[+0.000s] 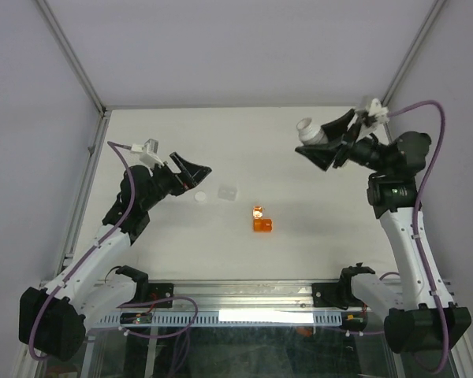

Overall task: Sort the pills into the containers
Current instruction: Place the lid of the pill bottle at the center of the board, then pour the pill into the pill container.

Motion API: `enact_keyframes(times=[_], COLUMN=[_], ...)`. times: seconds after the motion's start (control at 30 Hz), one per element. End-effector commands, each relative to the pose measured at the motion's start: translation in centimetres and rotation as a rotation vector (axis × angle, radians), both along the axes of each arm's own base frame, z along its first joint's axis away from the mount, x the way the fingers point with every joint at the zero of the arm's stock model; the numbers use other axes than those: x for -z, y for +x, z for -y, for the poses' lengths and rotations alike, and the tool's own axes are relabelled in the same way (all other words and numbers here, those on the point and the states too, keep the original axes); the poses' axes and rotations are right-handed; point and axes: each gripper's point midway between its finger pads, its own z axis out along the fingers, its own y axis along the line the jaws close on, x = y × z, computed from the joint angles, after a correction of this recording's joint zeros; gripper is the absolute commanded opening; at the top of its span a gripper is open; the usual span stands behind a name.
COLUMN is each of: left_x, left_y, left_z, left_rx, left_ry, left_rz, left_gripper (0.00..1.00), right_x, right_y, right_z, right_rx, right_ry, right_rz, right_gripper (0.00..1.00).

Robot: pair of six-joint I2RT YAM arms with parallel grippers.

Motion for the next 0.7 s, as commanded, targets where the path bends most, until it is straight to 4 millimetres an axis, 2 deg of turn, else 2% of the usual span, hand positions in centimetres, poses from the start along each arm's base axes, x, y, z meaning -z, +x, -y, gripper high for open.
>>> enact_keyframes(times=[0.0, 0.07, 0.1, 0.13, 0.17, 0.23, 0.27, 0.3, 0.33, 0.37, 0.4, 0.43, 0.47, 0.5, 0.53, 0.57, 0.6, 0.67], left_x=[-6.6, -7.4, -7.5, -7.5, -7.4, -7.3, -7.4, -7.4, -7.5, -7.5, -7.5, -7.7, -7.8, -8.0, -8.2, -8.4, -8.5, -8.3], left_y=[-3.6, -4.3, -4.5, -4.7, -4.9, -4.9, -4.9, -4.9, -5.1, -5.1, -5.1, -5.0, -4.9, -4.9, -5.0, -5.1, -5.1, -4.9], left_z=[3.0, 3.1, 3.1, 3.3, 3.5, 3.9, 4.1, 4.3, 4.6, 4.7, 4.8, 4.7, 4.6, 4.6, 4.5, 4.5, 4.4, 4.1], left_rx=[0.282, 0.304, 0.317, 0.335, 0.351, 0.379, 0.391, 0.410, 0.432, 0.447, 0.453, 0.448, 0.436, 0.428, 0.427, 0.431, 0.430, 0.408], left_ry=[-0.128, -0.137, -0.133, -0.127, -0.125, -0.136, -0.145, -0.148, -0.147, -0.141, -0.136, -0.135, -0.140, -0.149, -0.150, -0.141, -0.125, -0.085], left_rz=[0.377, 0.429, 0.443, 0.453, 0.459, 0.459, 0.457, 0.454, 0.455, 0.456, 0.466, 0.480, 0.489, 0.503, 0.519, 0.540, 0.558, 0.586], left_gripper=[0.99, 0.99, 0.99, 0.99, 0.99, 0.99, 0.99, 0.99, 0.99, 0.99, 0.99, 0.99, 0.99, 0.99, 0.99, 0.99, 0.99, 0.99], right_x=[-13.1, -13.1, -13.0, -13.4, -14.4, -15.7, -16.1, -16.2, -15.8, -15.4, -15.8, -16.7, -16.6, -16.2, -15.6, -16.0, -14.8, -12.3], right_y=[-6.0, -10.7, -11.8, -10.8, -8.5, -2.4, -2.3, -4.6, -8.7, -12.2, -11.9, -7.7, -3.0, -0.7, -1.8, -7.2, -8.7, -4.9], right_z=[-0.7, -1.0, -0.8, -0.4, 0.4, 2.9, 3.1, 2.4, 1.5, 1.2, 1.4, 2.8, 4.4, 5.2, 4.3, 2.7, 1.9, 1.8], right_rx=[-0.217, -0.363, -0.351, -0.266, -0.128, 0.131, 0.089, -0.062, -0.243, -0.331, -0.260, -0.039, 0.140, 0.177, 0.046, -0.180, -0.245, -0.071], right_ry=[0.401, 0.416, 0.395, 0.383, 0.388, 0.435, 0.480, 0.529, 0.536, 0.498, 0.471, 0.488, 0.514, 0.541, 0.587, 0.584, 0.527, 0.398], right_rz=[-0.021, 0.095, 0.179, 0.197, 0.204, 0.059, 0.039, 0.063, 0.117, 0.248, 0.316, 0.264, 0.112, -0.020, -0.057, 0.128, 0.168, 0.091], right_gripper=[0.00, 0.00, 0.00, 0.00, 0.00, 0.00, 0.00, 0.00, 0.00, 0.00, 0.00, 0.00, 0.00, 0.00, 0.00, 0.00, 0.00, 0.00])
